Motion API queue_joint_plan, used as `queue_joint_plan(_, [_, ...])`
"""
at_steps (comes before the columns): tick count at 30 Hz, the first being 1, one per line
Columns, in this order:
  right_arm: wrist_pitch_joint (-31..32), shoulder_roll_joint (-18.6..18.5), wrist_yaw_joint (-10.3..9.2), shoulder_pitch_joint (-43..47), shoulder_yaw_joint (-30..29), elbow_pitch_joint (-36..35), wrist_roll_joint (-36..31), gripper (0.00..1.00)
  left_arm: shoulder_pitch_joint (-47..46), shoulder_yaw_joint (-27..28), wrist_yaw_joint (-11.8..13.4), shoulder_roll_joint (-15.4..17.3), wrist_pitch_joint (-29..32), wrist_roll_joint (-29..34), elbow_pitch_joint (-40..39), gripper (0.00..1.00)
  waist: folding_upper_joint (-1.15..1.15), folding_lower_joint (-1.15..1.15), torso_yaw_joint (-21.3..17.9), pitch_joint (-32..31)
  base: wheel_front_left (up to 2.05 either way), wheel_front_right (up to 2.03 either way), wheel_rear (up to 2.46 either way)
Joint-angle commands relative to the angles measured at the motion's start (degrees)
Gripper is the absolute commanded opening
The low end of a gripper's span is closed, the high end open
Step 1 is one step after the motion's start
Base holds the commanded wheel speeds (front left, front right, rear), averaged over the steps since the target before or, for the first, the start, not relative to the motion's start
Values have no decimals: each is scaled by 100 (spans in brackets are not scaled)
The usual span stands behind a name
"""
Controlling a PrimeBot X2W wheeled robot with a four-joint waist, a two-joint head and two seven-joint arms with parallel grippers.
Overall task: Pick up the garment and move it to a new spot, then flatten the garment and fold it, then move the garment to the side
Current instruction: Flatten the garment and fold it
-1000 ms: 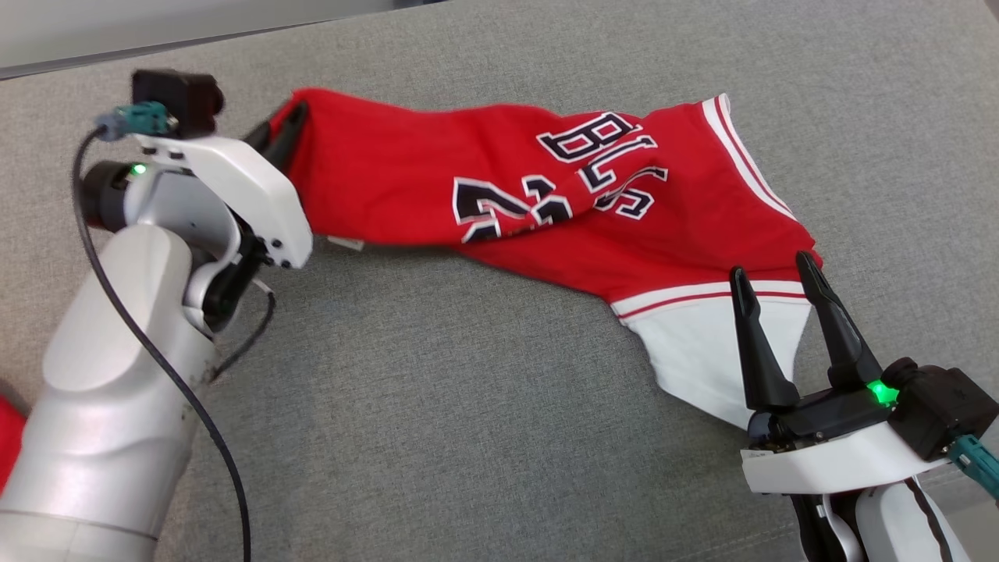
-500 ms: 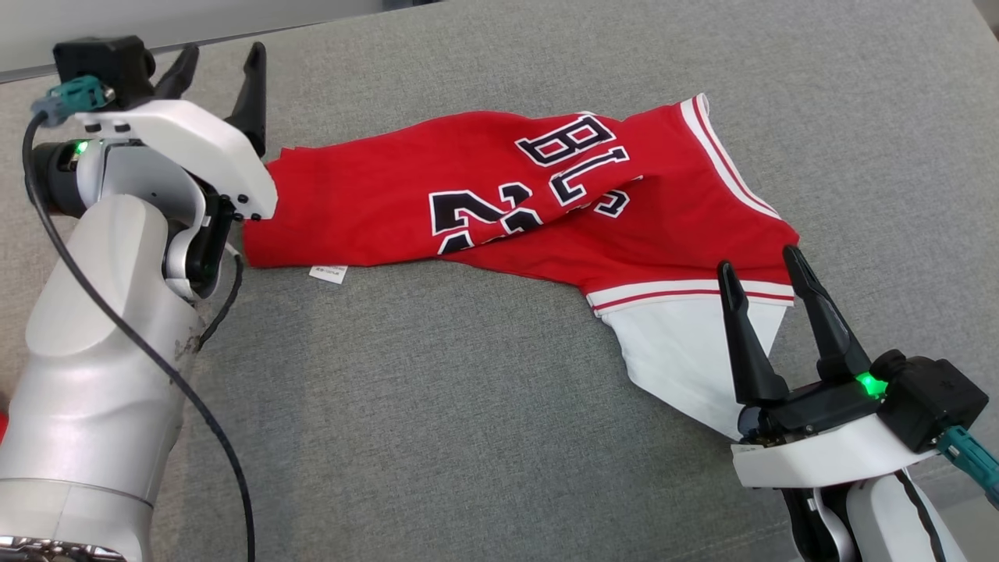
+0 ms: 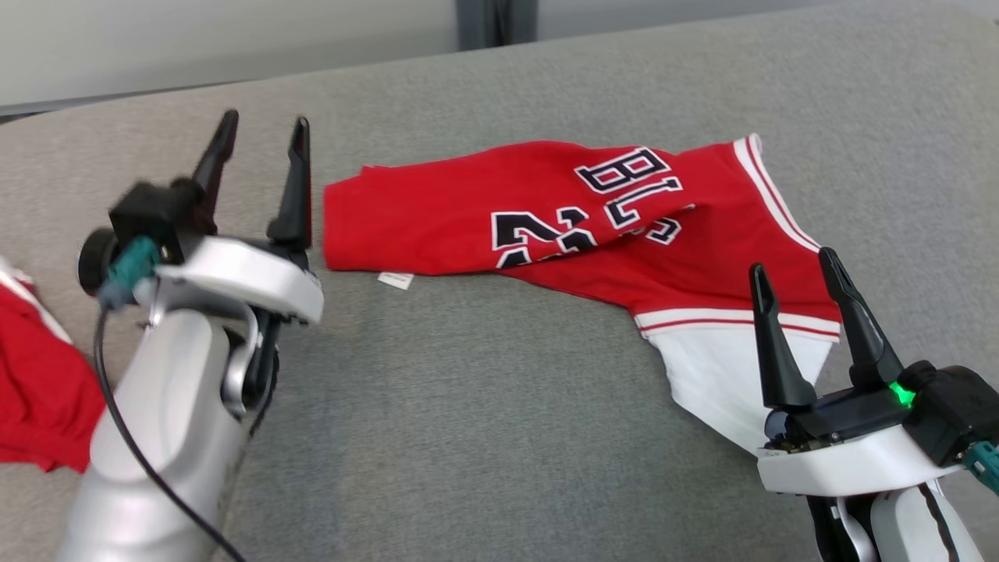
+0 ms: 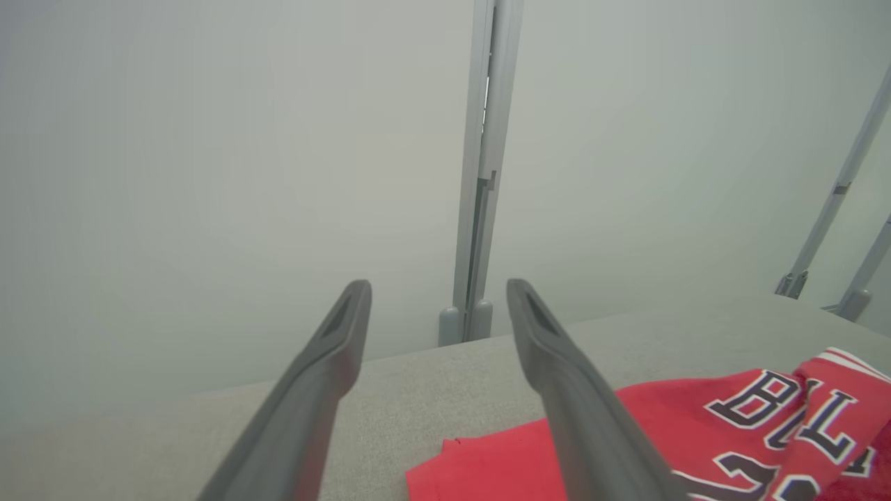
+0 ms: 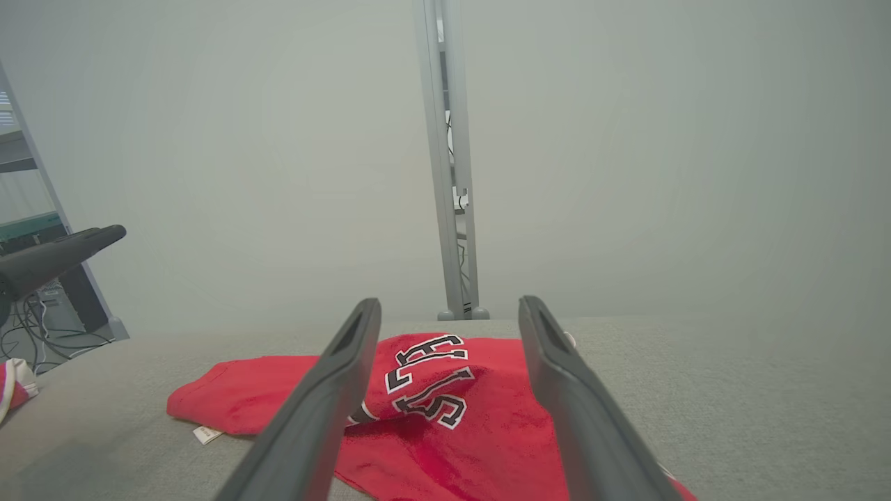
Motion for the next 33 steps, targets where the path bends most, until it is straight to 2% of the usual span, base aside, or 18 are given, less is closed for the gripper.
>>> queue_joint_plan(1, [-30, -30, 0, 40, -23, -60, -58, 100, 231, 79, 90, -14, -28, 181, -357, 100, 0, 0, 172, -144, 0, 0, 0])
queue_joint_plan(5, [-29, -31, 0, 126, -28, -108, -251, 100, 1224, 402, 269, -216, -21, 537, -1427, 100, 0, 0, 322, -273, 0, 0, 0])
queue_joint_plan(9, [-30, -31, 0, 169, -31, -145, -343, 100, 1862, 758, 171, -481, -22, 493, -1961, 100, 0, 0, 397, -361, 0, 0, 0])
queue_joint_plan(14, [-30, -93, 0, 286, -49, -152, -423, 100, 2614, 1150, 86, -712, -23, 910, -2453, 100, 0, 0, 483, -469, 0, 0, 0])
queue_joint_plan(19, [-30, -154, 0, 375, -86, -110, -425, 100, 3156, 1168, -14, -809, -22, 1320, -2644, 100, 0, 0, 551, -569, 0, 0, 0])
queue_joint_plan(33, [-30, -35, 0, 548, -38, -22, -349, 100, 3498, 962, 180, -857, -23, 1501, -2704, 100, 0, 0, 627, -714, 0, 0, 0])
